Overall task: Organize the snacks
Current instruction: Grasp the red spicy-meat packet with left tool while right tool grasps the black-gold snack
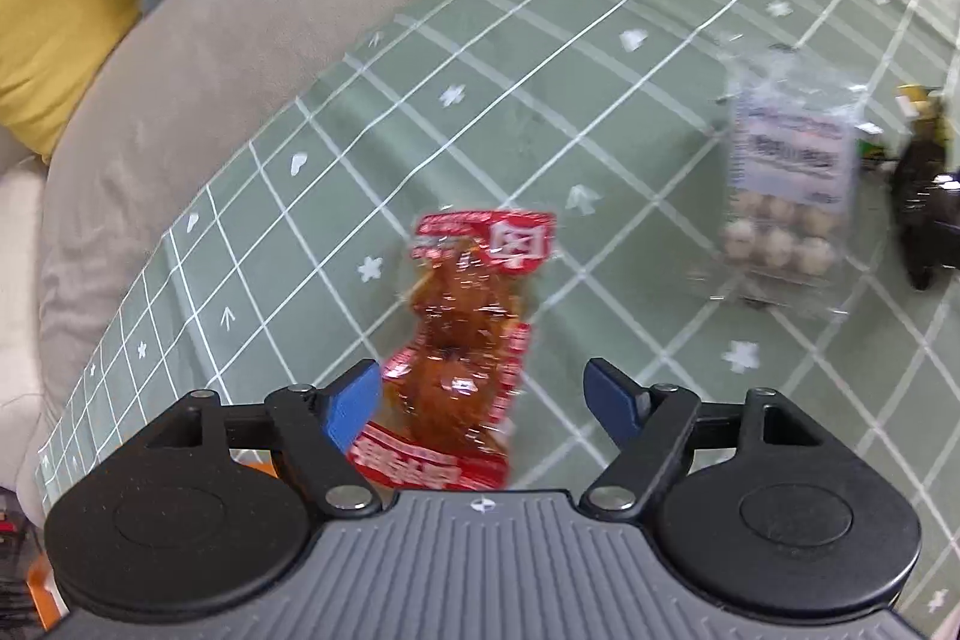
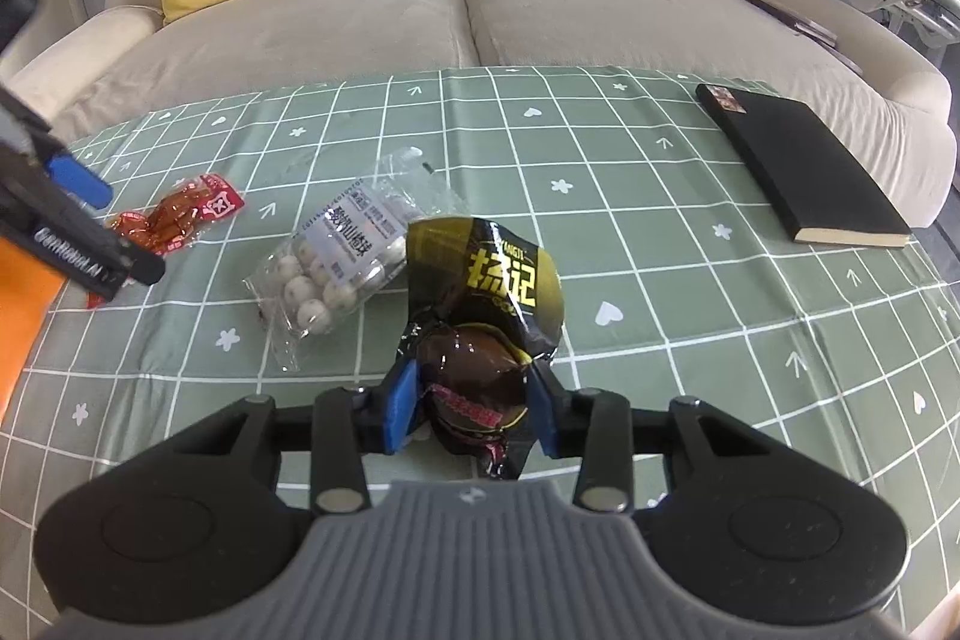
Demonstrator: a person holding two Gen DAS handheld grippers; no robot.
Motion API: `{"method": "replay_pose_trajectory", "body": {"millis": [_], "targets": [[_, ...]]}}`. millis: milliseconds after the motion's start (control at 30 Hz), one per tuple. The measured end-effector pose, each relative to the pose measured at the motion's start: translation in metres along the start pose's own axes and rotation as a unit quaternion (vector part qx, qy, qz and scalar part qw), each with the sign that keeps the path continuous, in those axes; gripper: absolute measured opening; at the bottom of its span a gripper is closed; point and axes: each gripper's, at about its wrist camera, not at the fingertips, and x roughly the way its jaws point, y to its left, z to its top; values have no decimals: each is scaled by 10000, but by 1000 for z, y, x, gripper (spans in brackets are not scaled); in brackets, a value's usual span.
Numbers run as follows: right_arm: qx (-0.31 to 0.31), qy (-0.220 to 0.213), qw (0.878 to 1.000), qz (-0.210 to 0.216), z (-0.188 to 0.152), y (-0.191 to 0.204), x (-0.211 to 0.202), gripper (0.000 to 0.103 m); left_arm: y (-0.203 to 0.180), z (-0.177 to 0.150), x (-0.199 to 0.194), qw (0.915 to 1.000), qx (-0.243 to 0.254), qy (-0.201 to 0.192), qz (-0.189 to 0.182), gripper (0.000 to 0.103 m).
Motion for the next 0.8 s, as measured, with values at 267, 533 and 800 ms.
{"method": "replay_pose_trajectory", "body": {"millis": [267,533,800], "targets": [[30,33,10000,45,0,-1,5,43,26,12,22,9977,-444,450,-228,95],[38,57,10000,65,0,-2,6,44,51,4,28,9830,-1521,669,-776,78],[41,81,9999,67,-1,-2,6,44,32,-11,16,9762,-1998,473,-695,64]]}}
